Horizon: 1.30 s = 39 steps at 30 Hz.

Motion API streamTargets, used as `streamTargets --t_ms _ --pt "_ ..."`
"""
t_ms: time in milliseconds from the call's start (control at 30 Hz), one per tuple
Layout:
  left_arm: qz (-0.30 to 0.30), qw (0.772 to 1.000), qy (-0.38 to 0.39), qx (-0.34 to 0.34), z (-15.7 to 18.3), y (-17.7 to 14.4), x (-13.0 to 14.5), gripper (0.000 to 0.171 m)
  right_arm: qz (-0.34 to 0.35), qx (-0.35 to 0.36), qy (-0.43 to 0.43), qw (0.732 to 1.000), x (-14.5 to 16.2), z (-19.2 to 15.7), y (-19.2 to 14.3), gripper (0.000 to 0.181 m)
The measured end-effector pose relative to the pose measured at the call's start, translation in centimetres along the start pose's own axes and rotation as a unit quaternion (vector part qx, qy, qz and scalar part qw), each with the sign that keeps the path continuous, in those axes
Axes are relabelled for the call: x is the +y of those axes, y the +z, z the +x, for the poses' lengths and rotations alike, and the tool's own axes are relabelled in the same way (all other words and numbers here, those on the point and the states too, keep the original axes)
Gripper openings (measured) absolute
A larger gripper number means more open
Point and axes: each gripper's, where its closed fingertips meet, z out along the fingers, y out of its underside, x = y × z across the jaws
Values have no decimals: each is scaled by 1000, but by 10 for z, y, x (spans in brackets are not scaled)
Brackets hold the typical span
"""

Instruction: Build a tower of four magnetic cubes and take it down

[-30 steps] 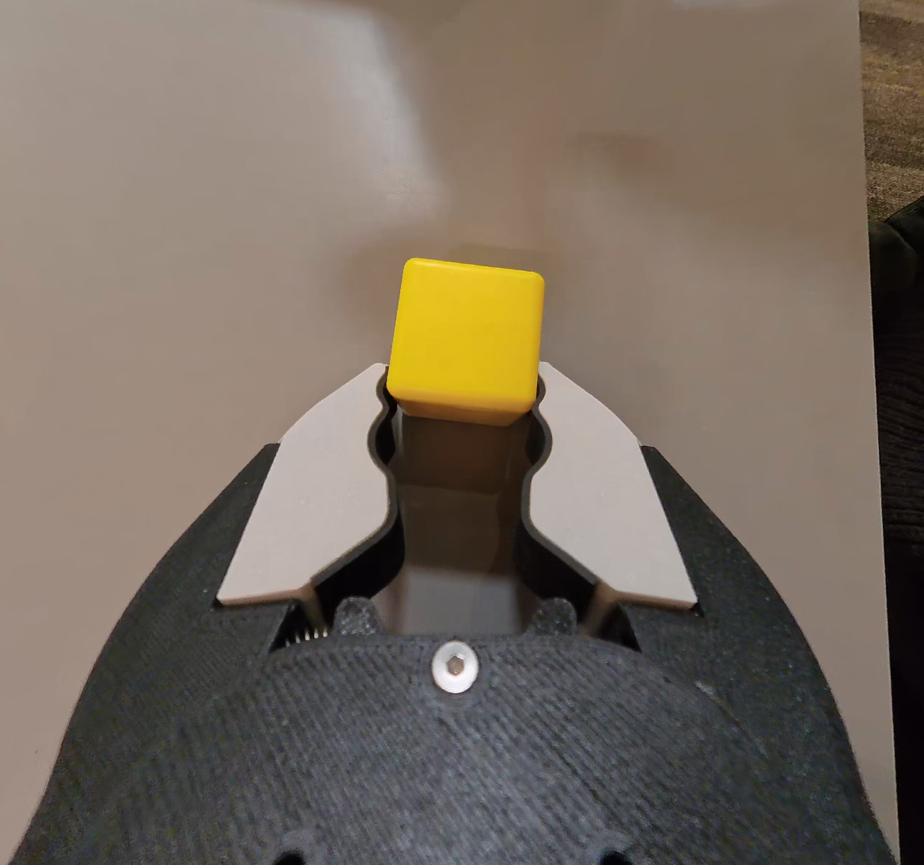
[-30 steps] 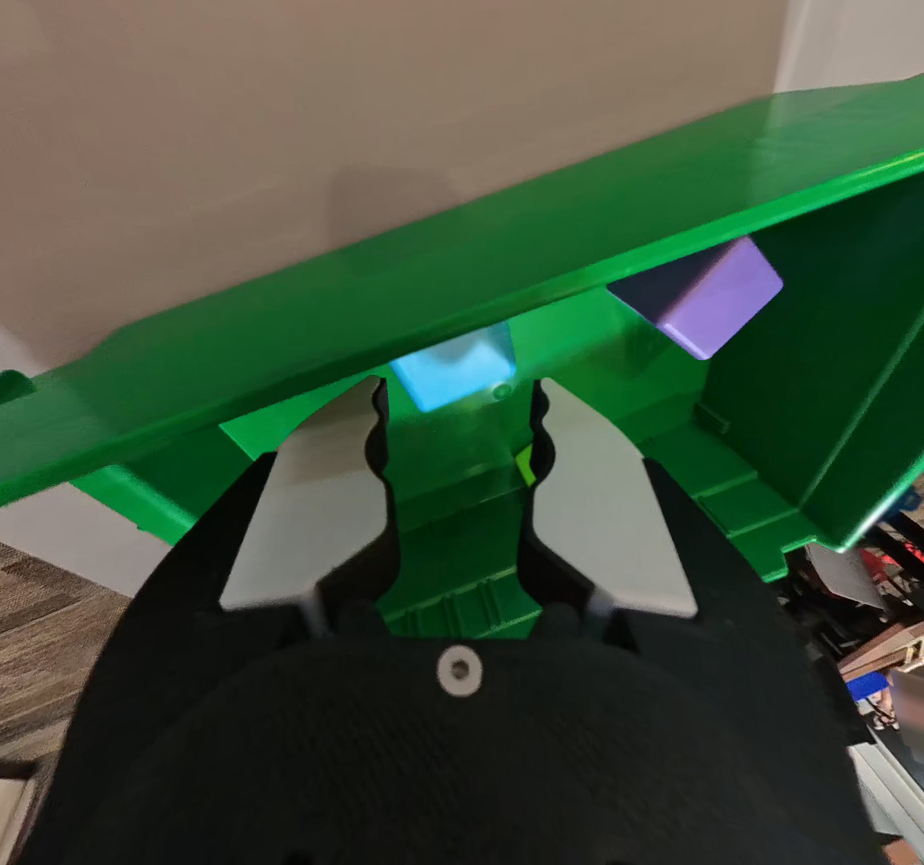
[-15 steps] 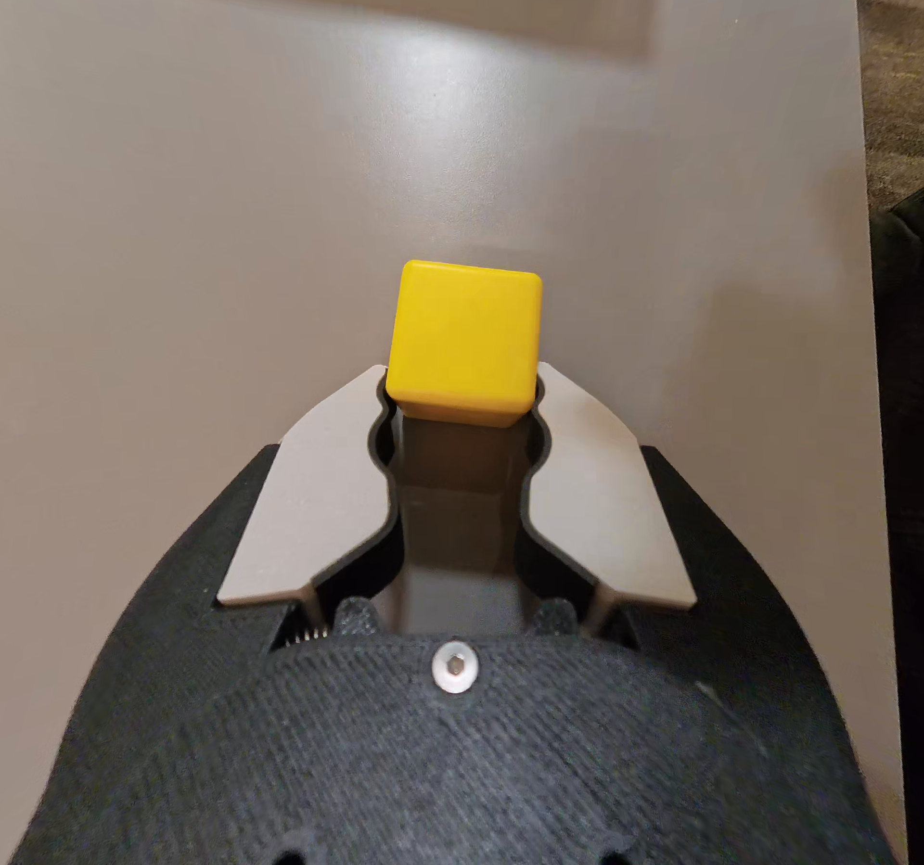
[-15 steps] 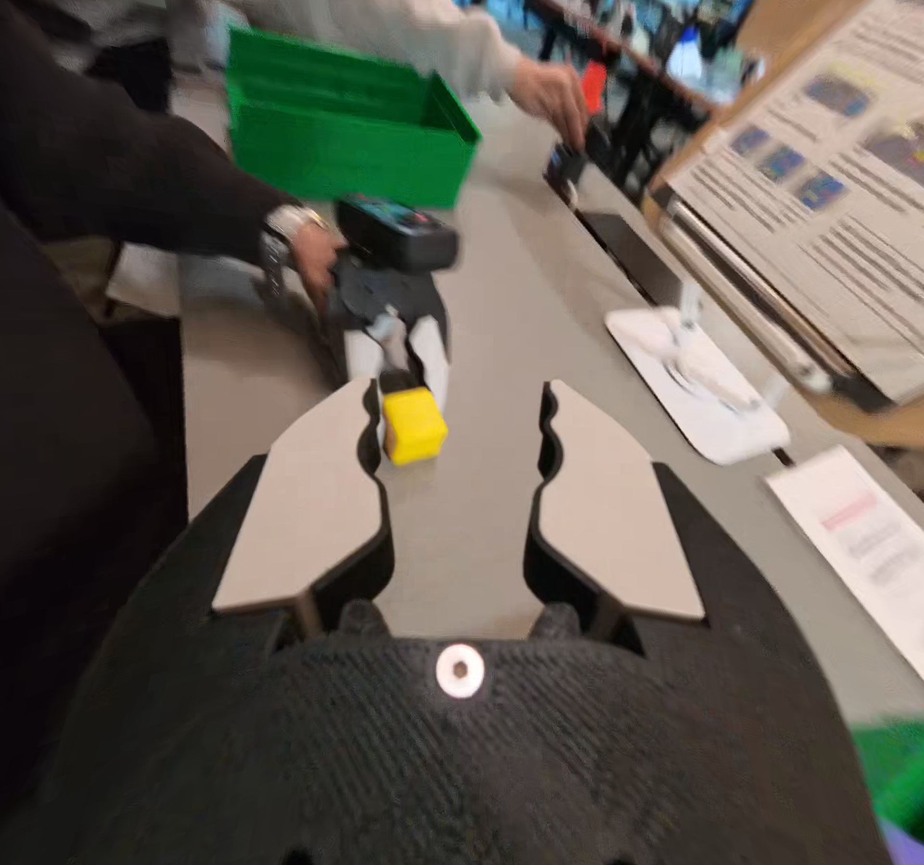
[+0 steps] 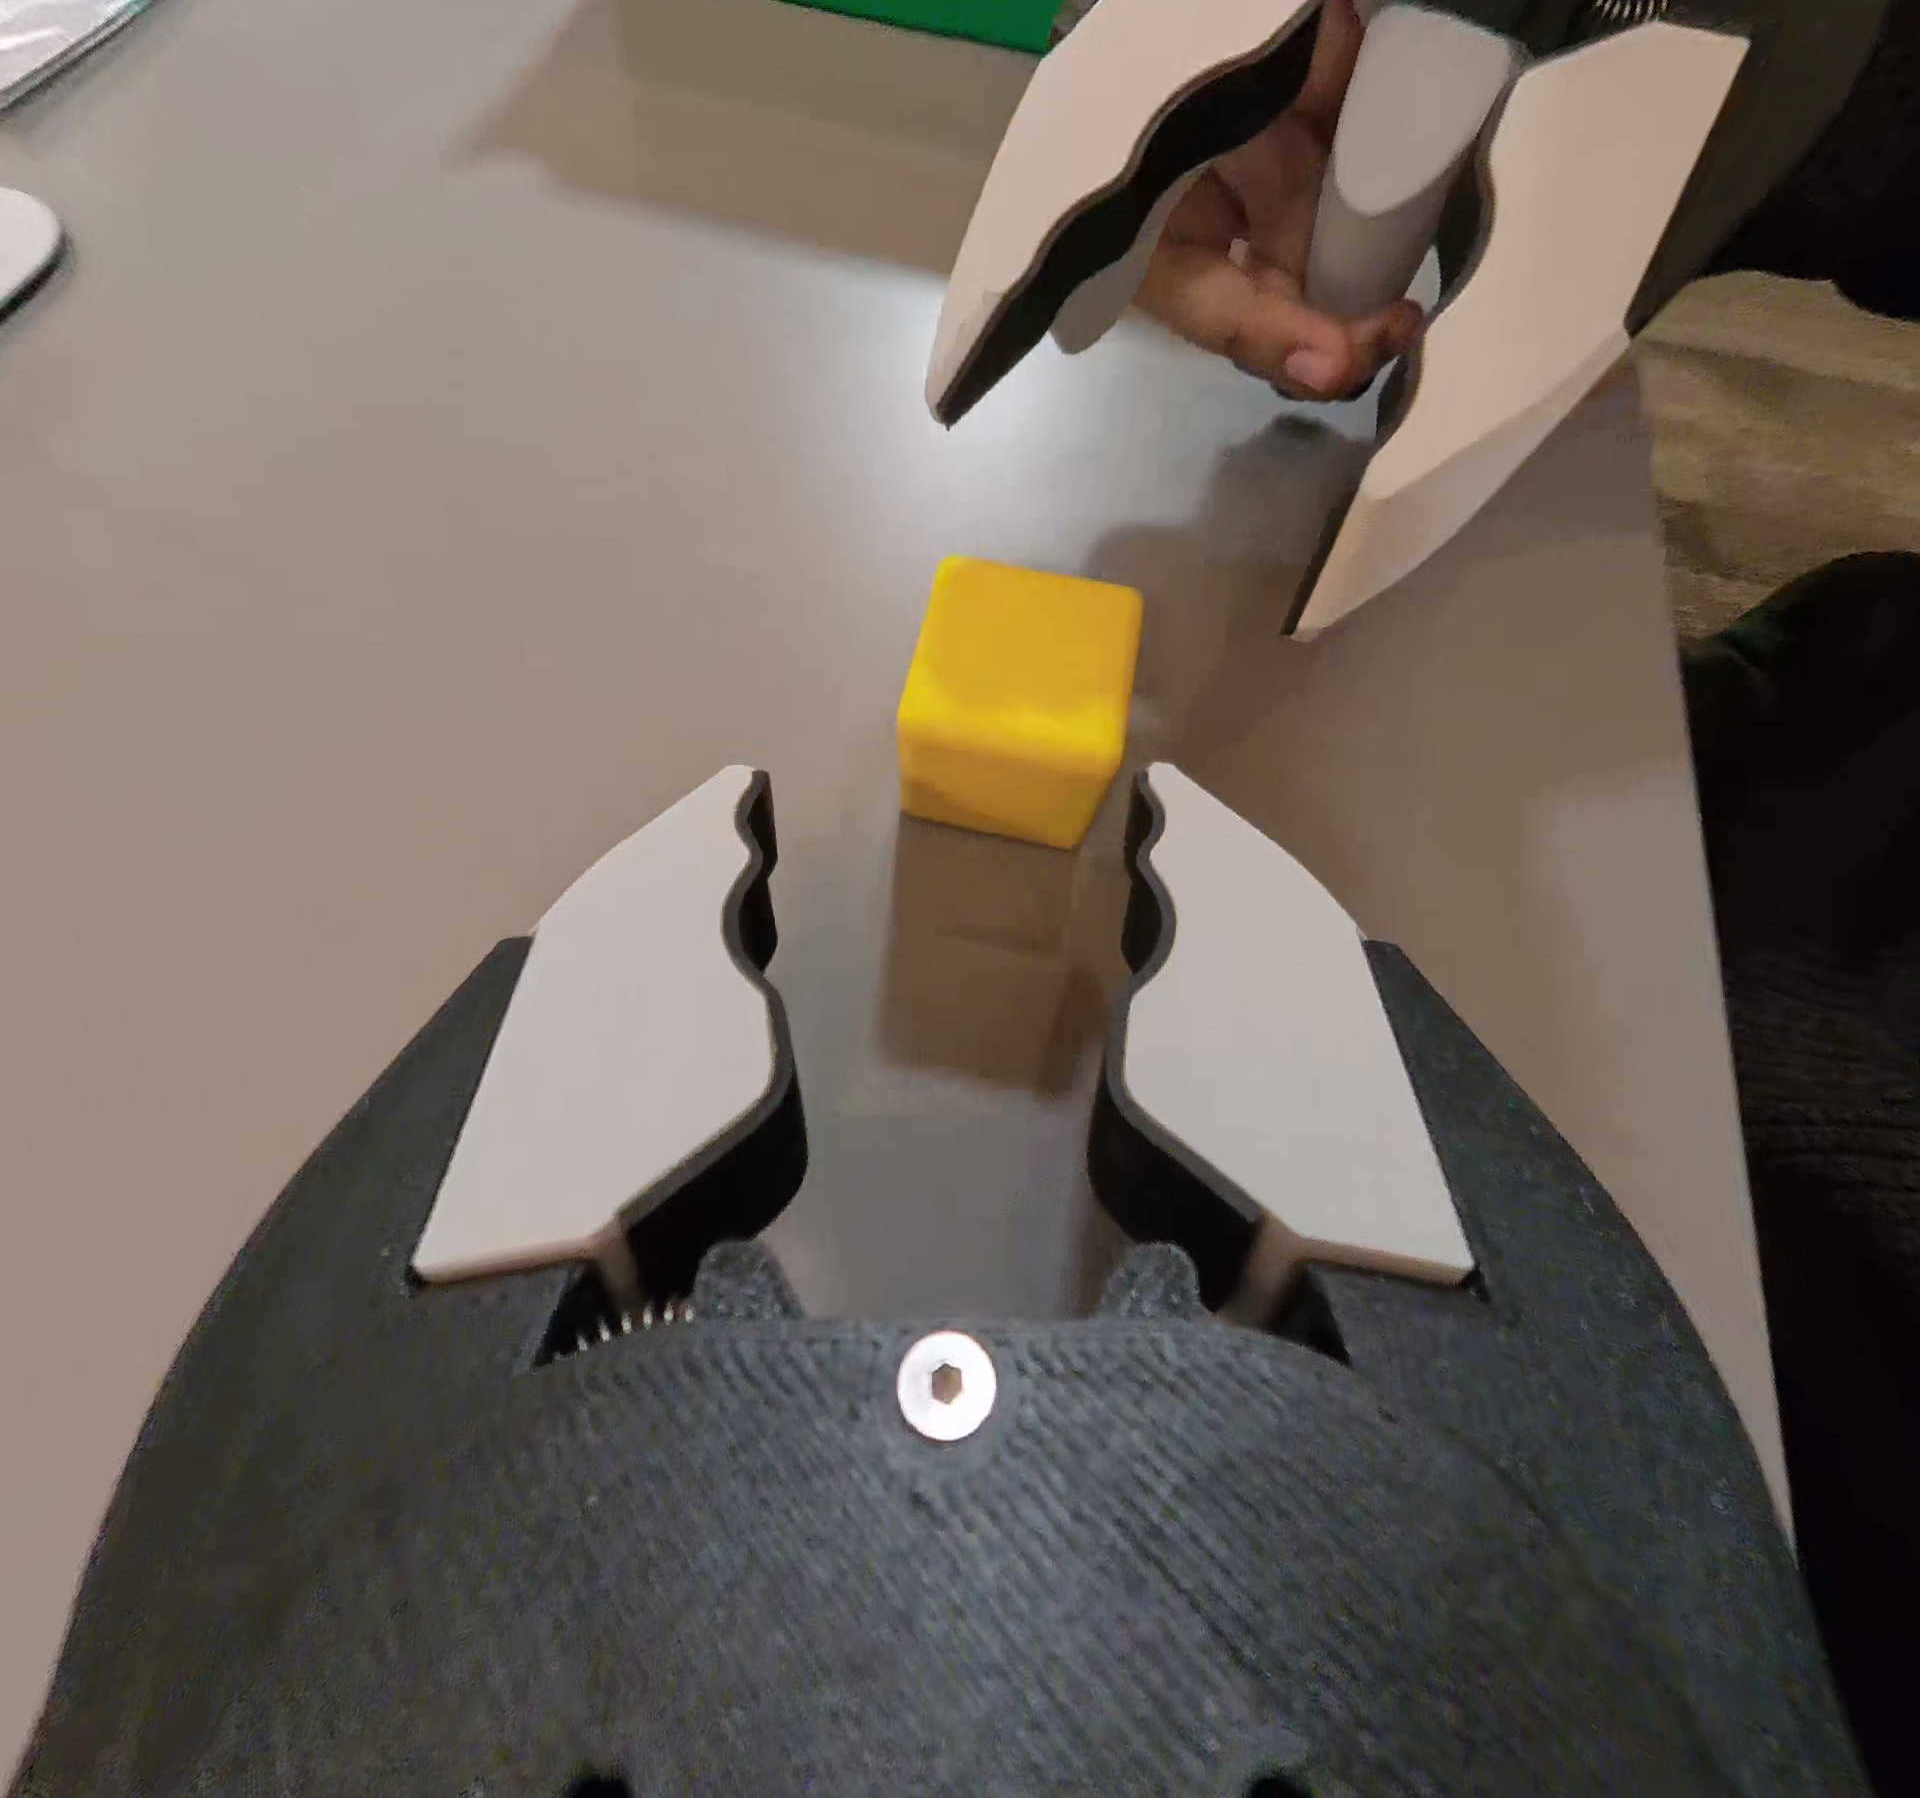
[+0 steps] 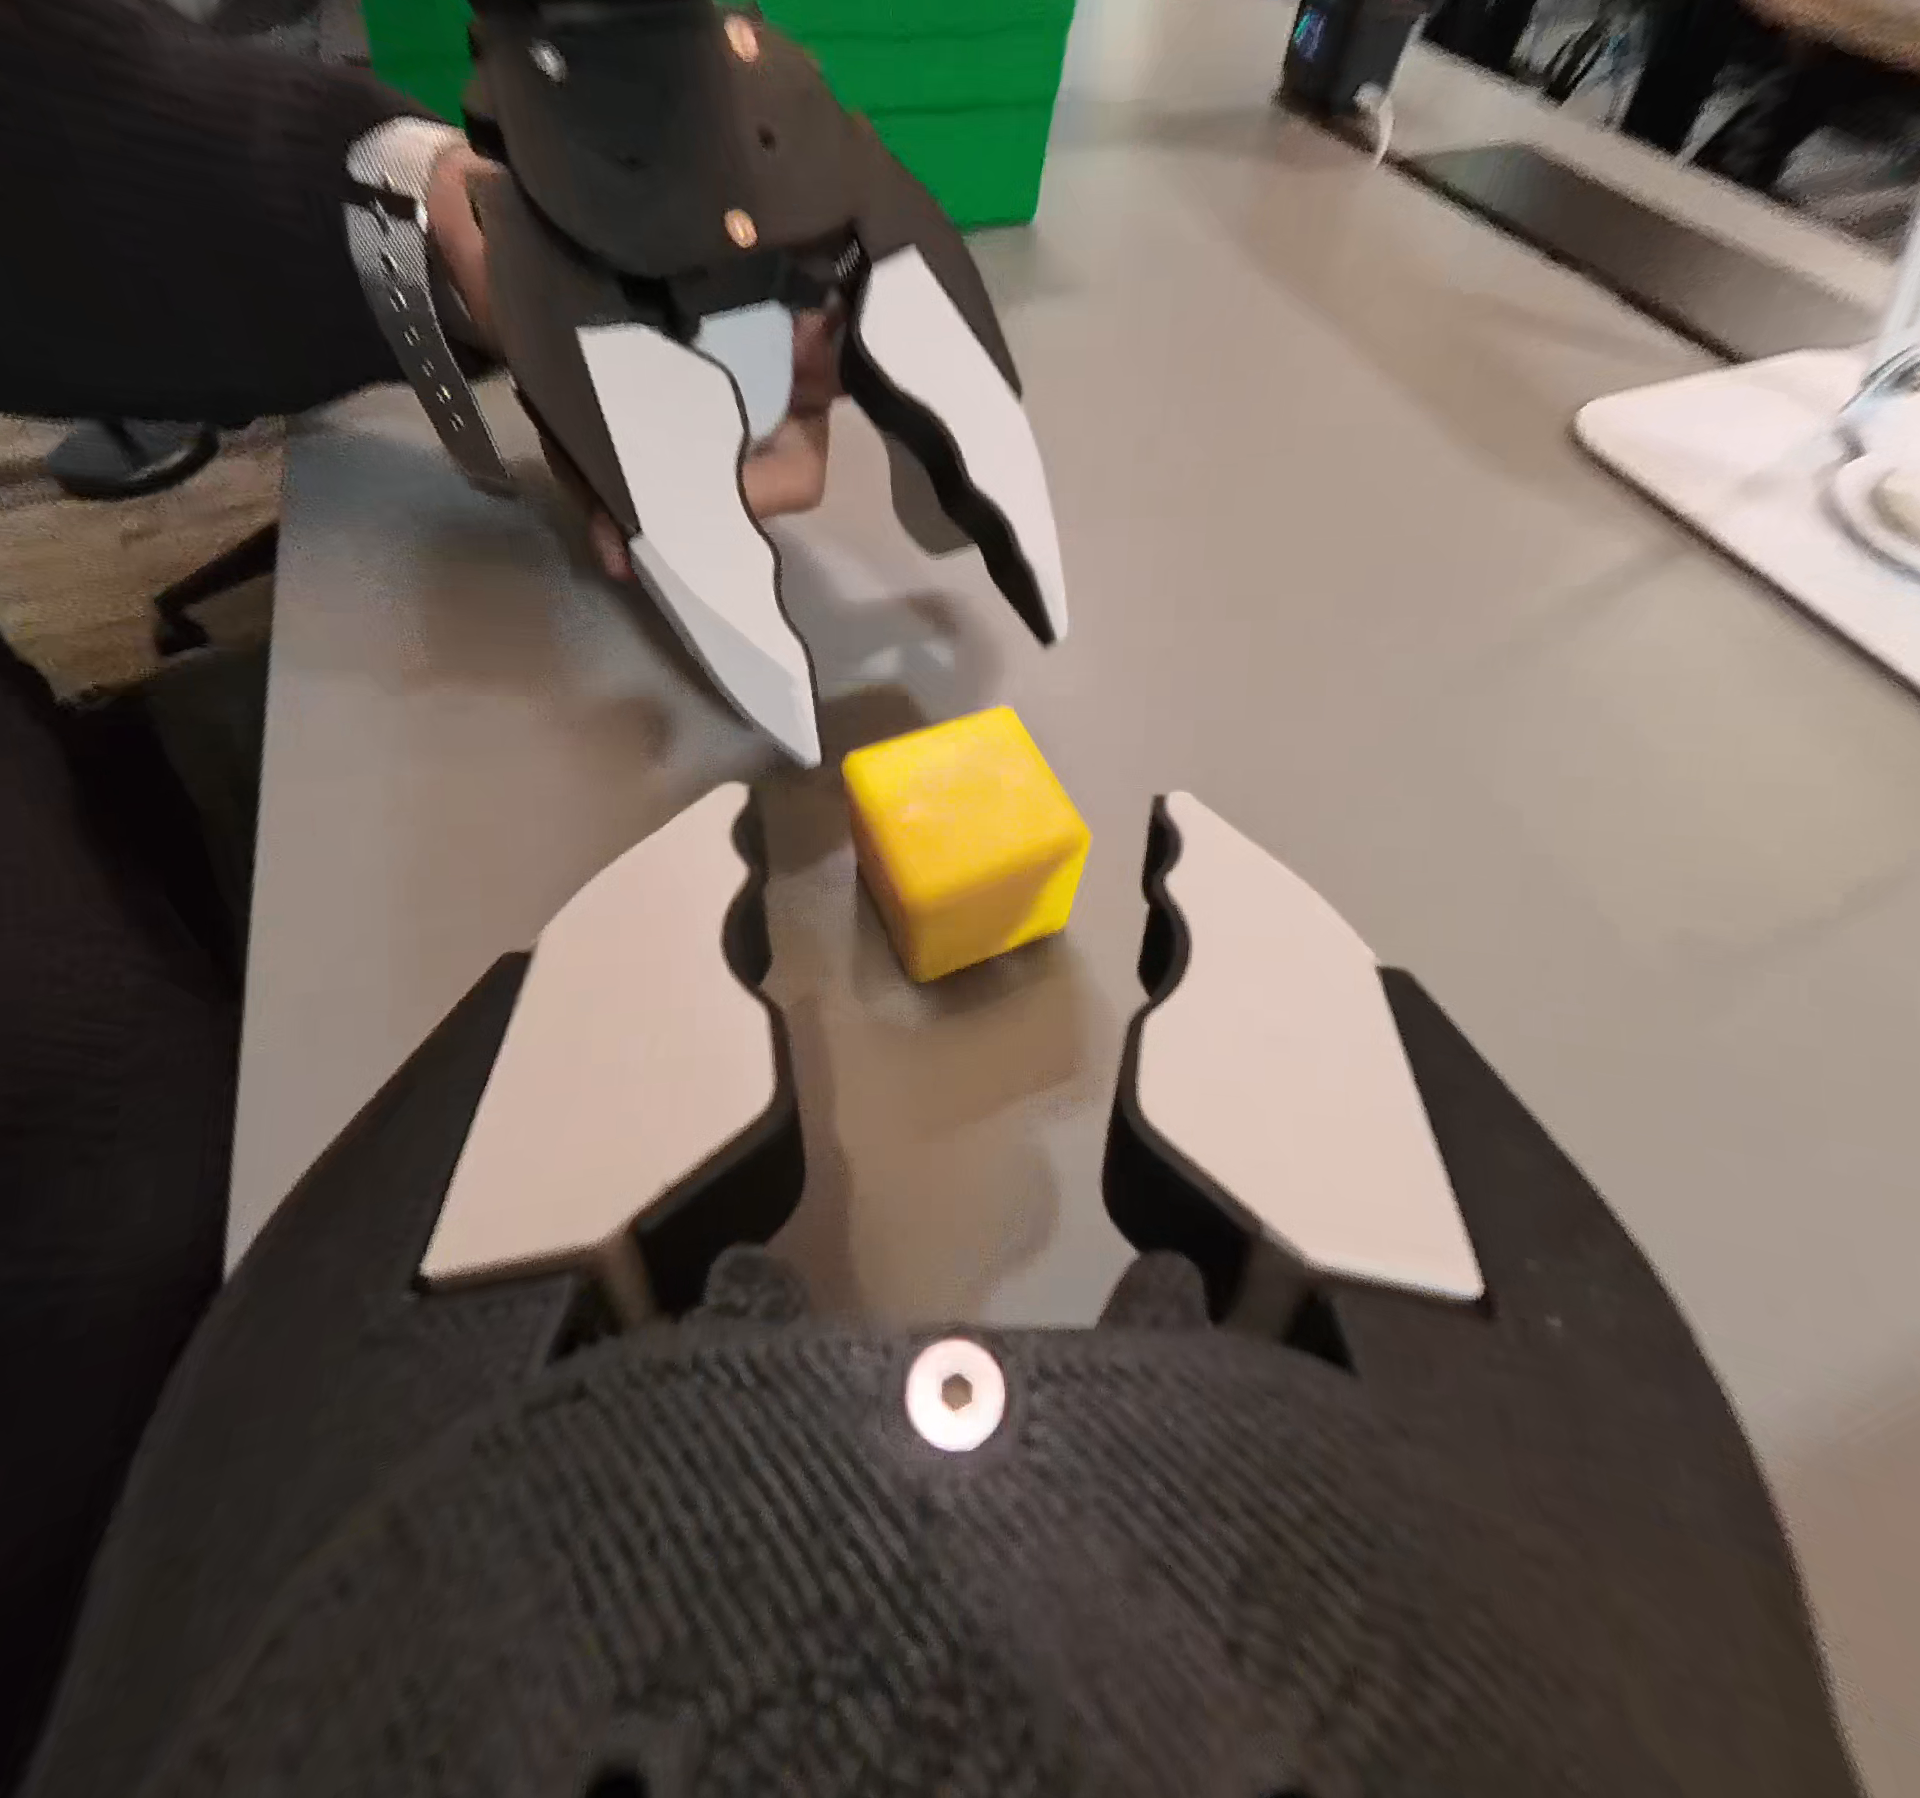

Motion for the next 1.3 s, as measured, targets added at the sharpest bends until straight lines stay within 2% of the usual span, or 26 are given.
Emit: streamTargets --t_ms 33,100,167,400,500,667,767,1100,1300 --pt "-5 1000 1 -12 -1 -2 4 66 -17 -14 7 1000 7 1 4 79" --pt "-20 998 9 -51 -9 -7 14 63 -47 -60 42 996 14 -1 11 82" --pt "-23 996 16 -83 -16 -15 20 60 -40 -88 59 994 10 -1 16 82" --pt "22 993 -53 -99 -26 -37 20 59 -75 -118 42 989 15 -3 27 80" --pt "38 992 -77 -95 -30 -41 18 59 -92 -108 54 988 20 0 30 67" --pt "42 990 -97 -88 -34 -42 19 58 -77 -114 62 989 16 1 28 66" --pt "36 990 -103 -88 -35 -39 19 58 -91 -106 37 989 20 -3 30 57" --pt "24 990 -97 -95 -35 -35 20 56 -154 -75 -16 985 37 -7 40 57" --pt "19 991 -90 -100 -35 -34 21 55 -155 -104 -24 982 38 -14 37 52"
